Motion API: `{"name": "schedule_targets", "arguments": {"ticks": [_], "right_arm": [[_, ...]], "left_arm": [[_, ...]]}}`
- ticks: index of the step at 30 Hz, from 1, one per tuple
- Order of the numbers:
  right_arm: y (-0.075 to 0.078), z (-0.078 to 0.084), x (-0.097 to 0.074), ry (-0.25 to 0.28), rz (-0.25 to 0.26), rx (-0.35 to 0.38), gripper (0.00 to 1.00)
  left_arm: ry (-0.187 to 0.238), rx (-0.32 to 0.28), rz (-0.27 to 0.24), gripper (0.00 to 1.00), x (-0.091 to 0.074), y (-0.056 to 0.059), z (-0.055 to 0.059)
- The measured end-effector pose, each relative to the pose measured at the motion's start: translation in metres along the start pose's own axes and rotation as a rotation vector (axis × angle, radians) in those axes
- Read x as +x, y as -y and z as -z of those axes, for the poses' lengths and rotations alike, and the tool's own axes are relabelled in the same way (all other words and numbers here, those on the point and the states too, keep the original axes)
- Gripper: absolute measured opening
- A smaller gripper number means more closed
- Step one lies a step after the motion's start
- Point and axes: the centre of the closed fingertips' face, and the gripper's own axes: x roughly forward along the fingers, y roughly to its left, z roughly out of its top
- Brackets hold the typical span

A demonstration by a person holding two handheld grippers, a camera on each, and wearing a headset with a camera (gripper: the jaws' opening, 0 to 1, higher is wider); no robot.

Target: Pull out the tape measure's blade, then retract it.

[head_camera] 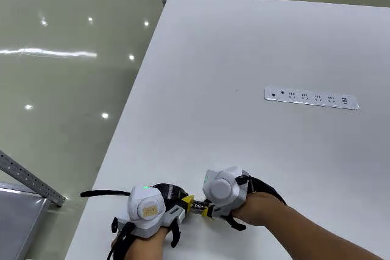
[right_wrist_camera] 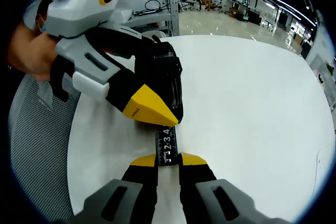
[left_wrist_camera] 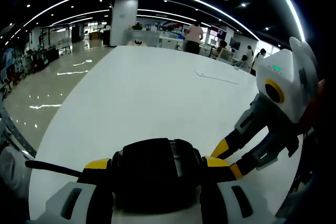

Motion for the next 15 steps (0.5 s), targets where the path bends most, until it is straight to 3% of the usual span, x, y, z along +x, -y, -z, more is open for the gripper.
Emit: {"name": "schedule_targets", "arguments": {"ticks": [15], "right_arm": [[-0.0005,-0.0051,0.0040,0.004,-0.004,-0.004,0.15]], "left_arm": [[-0.008,0.002,-0.003,0.63,0.0004,0.0002,0.0004]]}}
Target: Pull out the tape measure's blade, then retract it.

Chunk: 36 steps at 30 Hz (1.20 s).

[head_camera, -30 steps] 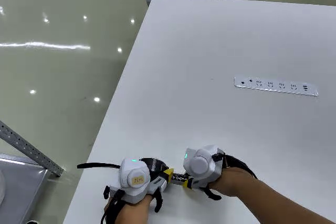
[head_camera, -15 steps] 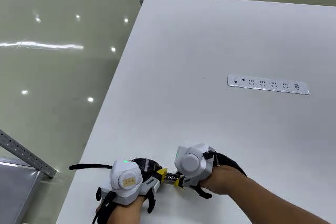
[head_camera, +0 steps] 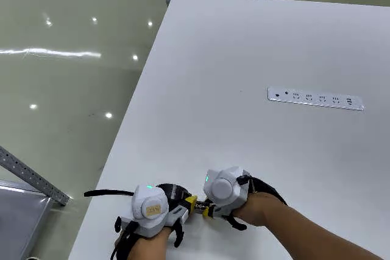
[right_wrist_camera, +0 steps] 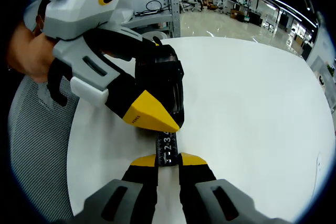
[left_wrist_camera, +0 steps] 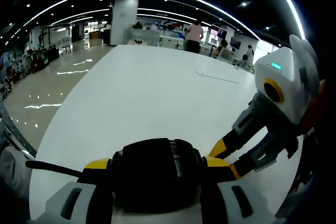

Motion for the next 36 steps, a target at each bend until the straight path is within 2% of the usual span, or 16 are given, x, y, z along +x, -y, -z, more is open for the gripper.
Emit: {"name": "schedule_targets", "arguments": {"ticks": [10,28,36], "right_arm": [[0.000,-0.005,0.002,0.008,0.000,0.005,0.15],[0.000,-0.012,0.006,0.026,-0.015,0.003,0.15],[-0.001,-0.017,0.008,0.049,-0.021,0.009,0.14]], "left_arm": [[0.004,0.013,-0.006,0.63,0.000,0.000,0.000],[-0.001,0.003,0.004,0.63,0.000,0.000,0.000],[0.000,-0.008,0.008,0.63,0.000,-0.001,0.000]]}}
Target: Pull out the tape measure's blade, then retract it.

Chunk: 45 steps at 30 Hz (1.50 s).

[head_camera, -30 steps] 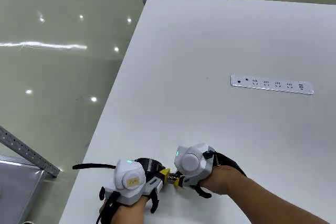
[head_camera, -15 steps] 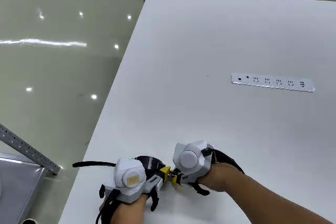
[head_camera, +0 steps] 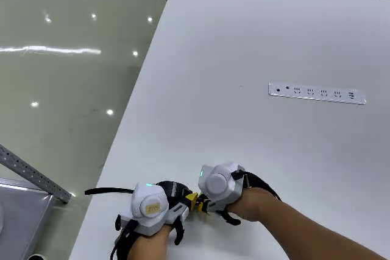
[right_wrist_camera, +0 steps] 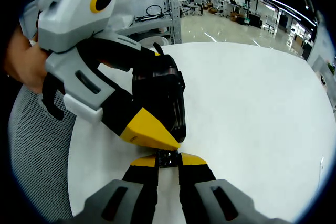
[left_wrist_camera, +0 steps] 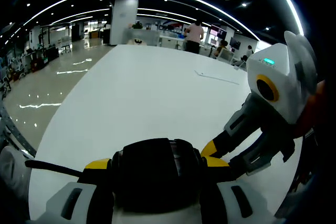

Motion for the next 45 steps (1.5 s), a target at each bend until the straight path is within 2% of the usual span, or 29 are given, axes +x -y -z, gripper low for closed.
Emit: {"name": "schedule_targets", "arguments": {"ticks": [15,19,23,33,43,45], "right_arm": [[-0.0014,-0.0097,0.0054,0.030,-0.009,0.017,0.14],[-0.0015,-0.0100,0.0062,0.031,-0.009,0.018,0.14],[-0.0024,-0.0096,0.0065,0.033,-0.020,-0.020,0.15],[-0.0027,-0.0099,0.0051,0.046,-0.010,0.000,0.17],[-0.0028,-0.0103,0.0055,0.037,-0.013,-0.086,0.15],[-0.0017,-0.0101,0.0056,0.038,-0.018,-0.082,0.15]], "left_arm": [[0.003,-0.015,0.018,0.63,-0.0013,0.0004,0.0000],[0.002,-0.015,0.018,0.63,-0.0012,0.0005,0.0001],[0.000,-0.014,0.024,0.63,-0.0014,0.0007,0.0000],[0.006,-0.019,0.022,0.63,-0.0012,-0.0004,-0.0005],[0.010,-0.022,0.024,0.63,-0.0011,-0.0003,-0.0008],[0.010,-0.025,0.023,0.63,-0.0011,-0.0003,-0.0008]]}}
